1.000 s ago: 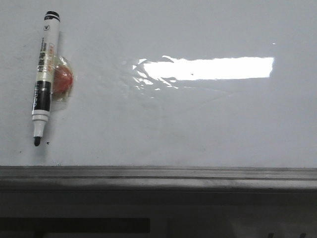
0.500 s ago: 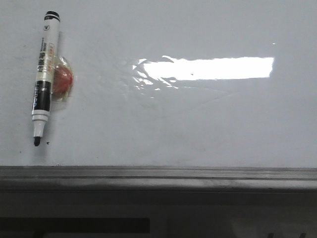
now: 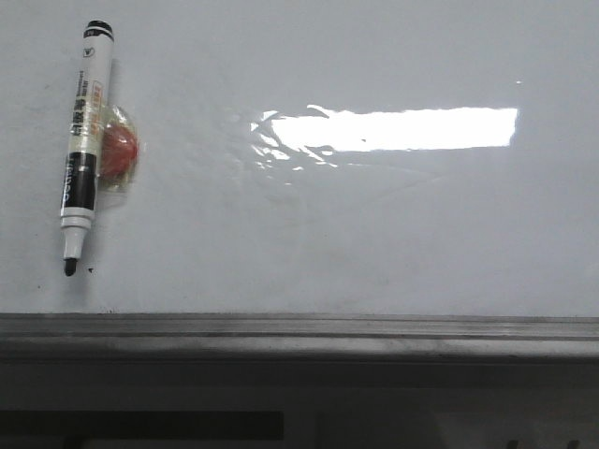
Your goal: Write number 6 on whiteboard
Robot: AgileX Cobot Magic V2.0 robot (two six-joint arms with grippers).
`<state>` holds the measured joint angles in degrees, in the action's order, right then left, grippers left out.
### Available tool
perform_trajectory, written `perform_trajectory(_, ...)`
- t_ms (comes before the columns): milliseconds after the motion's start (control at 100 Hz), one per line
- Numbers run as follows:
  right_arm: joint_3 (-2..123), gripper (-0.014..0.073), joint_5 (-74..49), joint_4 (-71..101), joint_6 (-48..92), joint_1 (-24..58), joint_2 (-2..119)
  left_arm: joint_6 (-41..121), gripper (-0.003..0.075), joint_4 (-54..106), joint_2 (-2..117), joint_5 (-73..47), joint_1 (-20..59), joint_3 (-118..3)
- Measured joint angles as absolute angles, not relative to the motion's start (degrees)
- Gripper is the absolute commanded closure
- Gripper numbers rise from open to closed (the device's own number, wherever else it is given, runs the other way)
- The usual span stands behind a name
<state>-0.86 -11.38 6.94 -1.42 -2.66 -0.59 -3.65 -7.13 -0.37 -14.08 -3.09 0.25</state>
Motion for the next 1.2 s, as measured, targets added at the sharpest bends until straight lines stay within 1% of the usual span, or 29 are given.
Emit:
perform_trajectory(180, -0.9, 0.0657, -13.1, 8.2, -1.9, -2.7, -0.6, -3.6, 0.0739, -6.7, -0.4, -8.9, -3.1, 0.3)
perform_trajectory(310, -0.9, 0.0657, -13.8, 8.2, -1.9, -2.7, -0.6, -3.6, 0.0739, 0.0, -0.4, -5.7, -3.1, 0.3)
perform_trajectory(410, 0.9, 0.0657, -17.0, 8.2, -1.5, -2.7, -0.6, -3.6, 0.0739, 1.1, -0.4, -9.7, -3.1, -0.7)
perform_trajectory(500, 4.1, 0.0657, -19.2, 8.2, -1.4, -2.7, -0.3, -3.3, 0.0739, 1.4, 0.1, -14.9, -3.1, -4.6)
perform_trajectory(750, 12.0, 0.0657, -27.3, 9.2, -1.2, -2.7, 8.4, -3.2, 0.0734, 1.7, 8.4, -19.5, -3.1, -17.6)
perform_trajectory(800, 12.7, 0.0657, -27.9, 9.3, -1.2, -2.7, 9.3, -3.1, 0.0702, 1.5, 9.4, -20.4, -3.1, -18.9)
perform_trajectory(840, 12.8, 0.0657, -28.4, 9.3, -1.2, -2.7, 9.6, -2.8, 0.0640, 1.5, 10.0, -20.9, -3.1, -19.4)
perform_trajectory(850, 12.9, 0.0657, -28.5, 9.3, -1.2, -2.7, 9.7, -2.6, 0.0613, 1.5, 10.1, -21.1, -3.1, -19.6)
perform_trajectory(870, 12.8, 0.0657, -28.6, 9.3, -1.2, -2.7, 9.7, -2.3, 0.0584, 1.5, 10.2, -21.2, -3.1, -19.7)
perform_trajectory(900, 12.9, 0.0657, -28.7, 9.3, -1.2, -2.7, 9.8, -2.0, 0.0503, 1.5, 10.4, -21.2, -3.1, -19.8)
perform_trajectory(920, 12.9, 0.0657, -28.8, 9.3, -1.1, -2.7, 9.8, -1.8, 0.0469, 1.5, 10.5, -21.3, -3.1, -19.8)
perform_trajectory(930, 12.9, 0.0657, -28.8, 9.3, -1.2, -2.7, 9.8, -1.8, 0.0435, 1.5, 10.5, -21.3, -3.1, -19.8)
perform_trajectory(970, 12.9, 0.0657, -28.8, 9.4, -1.2, -2.7, 10.0, -1.7, 0.0342, 1.5, 10.5, -21.3, -3.1, -19.8)
perform_trajectory(1020, 12.9, 0.0657, -29.1, 9.4, -1.2, -2.7, 10.0, -1.6, 0.0265, 1.5, 10.6, -20.9, -3.1, -19.8)
perform_trajectory(1070, 12.9, 0.0657, -29.2, 9.4, -1.2, -2.7, 10.0, -1.6, 0.0231, 2.5, 10.8, -19.7, -3.1, -19.8)
perform_trajectory(1200, 12.9, 0.0657, -29.3, 9.4, -1.2, -2.7, 10.0, -0.9, 0.0237, 6.3, 10.9, -15.4, -3.1, -19.5)
